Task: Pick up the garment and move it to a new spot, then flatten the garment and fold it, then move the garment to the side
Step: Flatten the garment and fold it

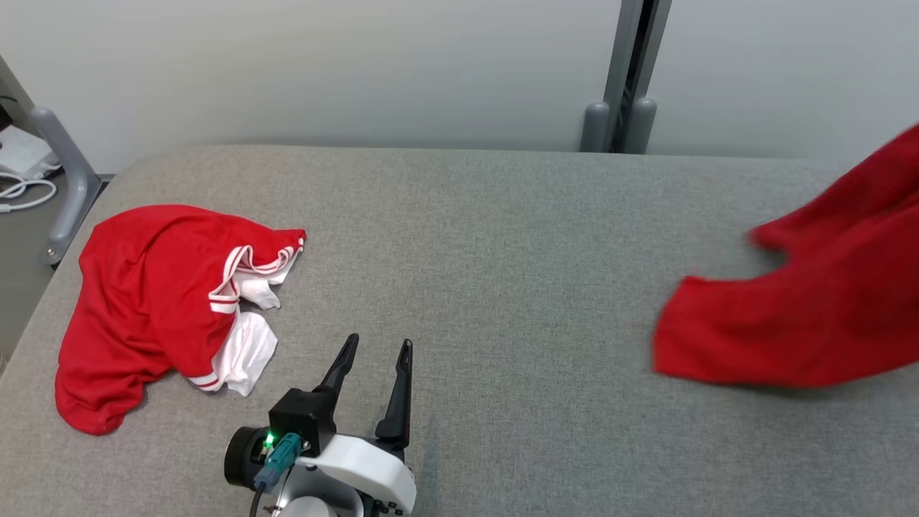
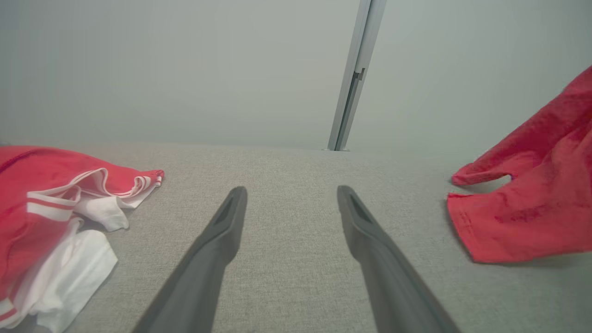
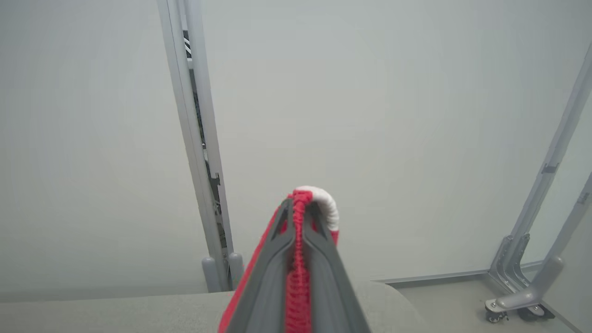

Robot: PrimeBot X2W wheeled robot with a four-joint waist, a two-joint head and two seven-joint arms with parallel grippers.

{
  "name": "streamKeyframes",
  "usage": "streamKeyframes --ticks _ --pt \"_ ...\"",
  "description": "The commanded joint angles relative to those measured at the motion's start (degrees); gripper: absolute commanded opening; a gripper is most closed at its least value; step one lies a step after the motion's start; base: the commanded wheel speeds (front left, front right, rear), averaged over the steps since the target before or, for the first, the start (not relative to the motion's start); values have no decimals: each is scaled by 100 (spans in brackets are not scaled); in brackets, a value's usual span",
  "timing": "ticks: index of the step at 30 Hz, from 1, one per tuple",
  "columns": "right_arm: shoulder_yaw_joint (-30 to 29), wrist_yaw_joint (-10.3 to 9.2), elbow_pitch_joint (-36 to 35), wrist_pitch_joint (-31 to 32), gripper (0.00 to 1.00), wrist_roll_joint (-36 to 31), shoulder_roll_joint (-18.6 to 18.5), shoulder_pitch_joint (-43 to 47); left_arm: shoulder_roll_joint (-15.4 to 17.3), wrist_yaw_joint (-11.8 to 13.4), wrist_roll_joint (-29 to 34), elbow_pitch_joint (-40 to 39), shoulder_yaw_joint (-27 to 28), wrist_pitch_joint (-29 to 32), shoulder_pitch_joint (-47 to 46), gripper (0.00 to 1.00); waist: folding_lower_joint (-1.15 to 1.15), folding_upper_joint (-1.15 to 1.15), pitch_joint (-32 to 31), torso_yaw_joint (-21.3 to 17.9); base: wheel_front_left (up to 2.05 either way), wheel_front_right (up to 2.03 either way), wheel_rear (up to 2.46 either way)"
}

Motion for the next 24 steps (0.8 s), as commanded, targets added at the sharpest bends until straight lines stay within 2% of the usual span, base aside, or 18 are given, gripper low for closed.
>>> streamKeyframes --ticks 1,6,9,12,17,21,24 --pt "-136 0 -157 -39 0 -177 33 -117 29 -20 -45 11 38 -24 58 100 0 0 -61 -15 0 0 0" --pt "-679 0 -776 -36 0 -1232 262 -314 29 -14 -71 -1 51 -24 143 100 0 0 -202 -5 0 0 0" --pt "-746 0 -977 -35 0 -1783 840 -71 28 6 -91 -40 49 -24 223 100 0 0 -260 27 0 0 0" --pt "-565 0 -991 33 0 -2152 1355 149 32 -1 -88 -77 12 -24 242 100 0 0 -249 99 0 0 0" --pt "-135 0 -664 307 0 -2322 2228 613 27 18 -94 -129 -33 -24 123 100 0 0 -97 302 0 0 0" --pt "178 0 -236 414 0 -2245 2704 776 28 38 -168 -165 -131 -24 12 100 0 0 40 551 0 0 0" --pt "454 0 -18 432 0 -2106 2927 797 28 63 -205 -186 -206 -24 -44 100 0 0 111 740 0 0 0"
